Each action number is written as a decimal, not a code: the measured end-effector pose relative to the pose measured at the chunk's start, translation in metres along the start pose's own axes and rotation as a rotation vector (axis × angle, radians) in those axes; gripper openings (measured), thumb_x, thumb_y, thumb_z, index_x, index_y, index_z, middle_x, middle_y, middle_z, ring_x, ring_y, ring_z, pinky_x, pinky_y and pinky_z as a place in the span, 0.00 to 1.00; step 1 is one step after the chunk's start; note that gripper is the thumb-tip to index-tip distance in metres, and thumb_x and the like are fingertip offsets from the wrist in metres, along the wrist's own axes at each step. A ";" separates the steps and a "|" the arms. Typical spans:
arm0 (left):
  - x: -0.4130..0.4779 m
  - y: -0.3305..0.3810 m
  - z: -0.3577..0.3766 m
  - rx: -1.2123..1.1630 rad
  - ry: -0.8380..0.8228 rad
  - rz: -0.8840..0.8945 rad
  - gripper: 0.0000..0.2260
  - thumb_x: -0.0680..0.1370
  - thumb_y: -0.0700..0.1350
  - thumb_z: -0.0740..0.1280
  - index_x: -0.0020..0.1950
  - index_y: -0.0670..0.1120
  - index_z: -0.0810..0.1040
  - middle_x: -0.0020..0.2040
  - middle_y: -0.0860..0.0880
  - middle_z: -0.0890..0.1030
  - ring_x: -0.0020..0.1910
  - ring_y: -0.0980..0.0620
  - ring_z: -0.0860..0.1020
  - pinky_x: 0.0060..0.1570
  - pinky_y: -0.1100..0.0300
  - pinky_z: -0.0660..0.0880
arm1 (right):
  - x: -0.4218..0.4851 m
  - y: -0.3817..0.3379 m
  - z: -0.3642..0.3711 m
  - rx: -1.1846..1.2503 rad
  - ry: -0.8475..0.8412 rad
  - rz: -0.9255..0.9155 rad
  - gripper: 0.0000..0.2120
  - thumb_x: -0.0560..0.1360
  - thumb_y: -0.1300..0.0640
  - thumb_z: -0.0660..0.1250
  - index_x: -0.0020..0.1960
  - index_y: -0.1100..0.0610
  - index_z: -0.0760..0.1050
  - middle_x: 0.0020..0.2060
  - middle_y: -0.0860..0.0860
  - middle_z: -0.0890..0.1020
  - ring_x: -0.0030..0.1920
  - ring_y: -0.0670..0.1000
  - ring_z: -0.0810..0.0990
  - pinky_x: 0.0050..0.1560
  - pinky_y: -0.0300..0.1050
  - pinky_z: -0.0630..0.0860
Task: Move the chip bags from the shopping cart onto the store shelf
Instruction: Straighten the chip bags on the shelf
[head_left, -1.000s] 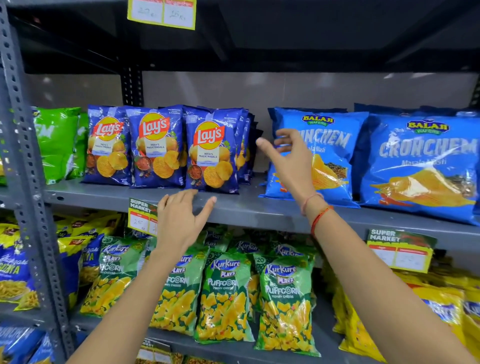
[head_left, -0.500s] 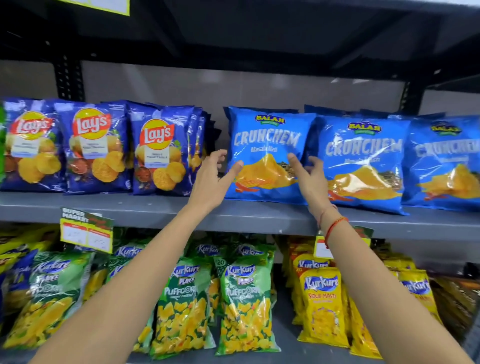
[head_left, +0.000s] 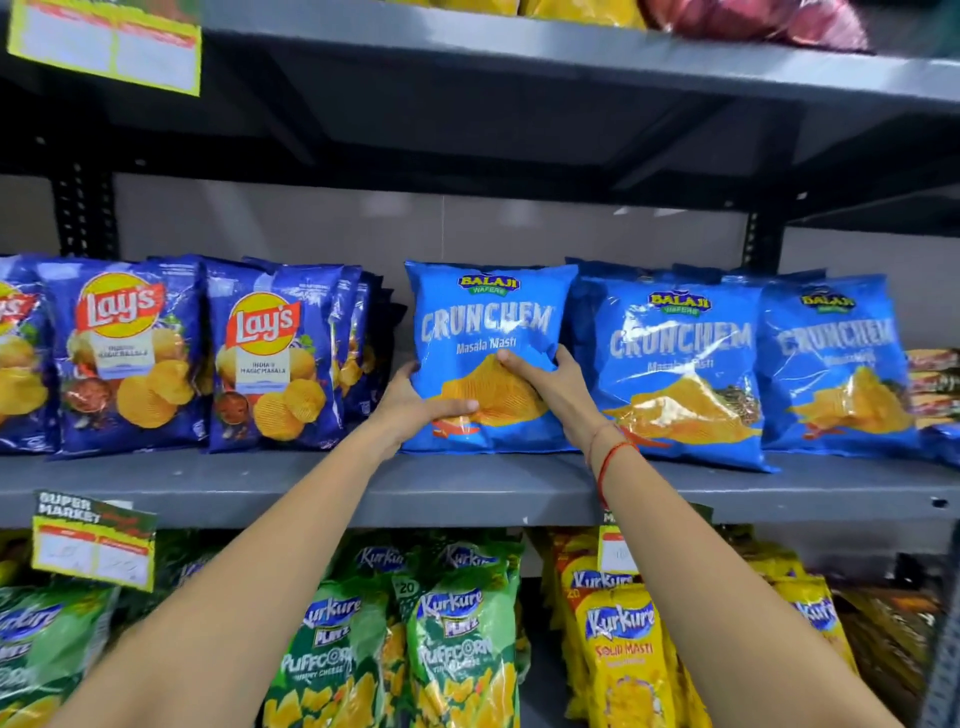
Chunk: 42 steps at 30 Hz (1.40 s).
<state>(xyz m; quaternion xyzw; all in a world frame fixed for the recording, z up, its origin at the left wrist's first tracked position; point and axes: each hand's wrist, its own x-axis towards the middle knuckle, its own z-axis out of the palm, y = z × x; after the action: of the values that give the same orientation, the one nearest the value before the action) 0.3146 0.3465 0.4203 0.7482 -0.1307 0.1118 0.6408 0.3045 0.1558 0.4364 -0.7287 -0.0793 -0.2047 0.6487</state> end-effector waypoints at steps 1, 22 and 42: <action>0.000 -0.001 0.001 0.006 0.037 0.025 0.44 0.60 0.43 0.81 0.71 0.44 0.62 0.63 0.47 0.74 0.59 0.49 0.75 0.57 0.56 0.73 | 0.000 -0.002 0.000 0.004 -0.010 -0.007 0.59 0.48 0.29 0.77 0.72 0.55 0.63 0.69 0.53 0.73 0.67 0.54 0.74 0.66 0.55 0.74; -0.009 0.004 0.011 -0.013 -0.042 0.014 0.29 0.64 0.38 0.78 0.59 0.49 0.69 0.59 0.48 0.77 0.53 0.52 0.77 0.49 0.60 0.74 | 0.005 0.003 -0.005 -0.054 0.100 -0.043 0.47 0.61 0.43 0.79 0.72 0.56 0.61 0.68 0.54 0.73 0.66 0.55 0.73 0.67 0.54 0.72; -0.035 0.055 0.191 0.239 -0.092 0.225 0.47 0.70 0.57 0.71 0.76 0.44 0.45 0.77 0.44 0.54 0.75 0.47 0.54 0.71 0.54 0.54 | -0.040 0.001 -0.181 -0.327 0.534 -0.167 0.46 0.64 0.41 0.76 0.73 0.57 0.60 0.70 0.56 0.69 0.70 0.55 0.67 0.69 0.49 0.66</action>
<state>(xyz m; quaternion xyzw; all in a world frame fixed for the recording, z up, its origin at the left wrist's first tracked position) 0.2633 0.1513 0.4306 0.8042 -0.2285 0.1631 0.5239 0.2336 -0.0151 0.4325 -0.7349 0.0679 -0.4512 0.5017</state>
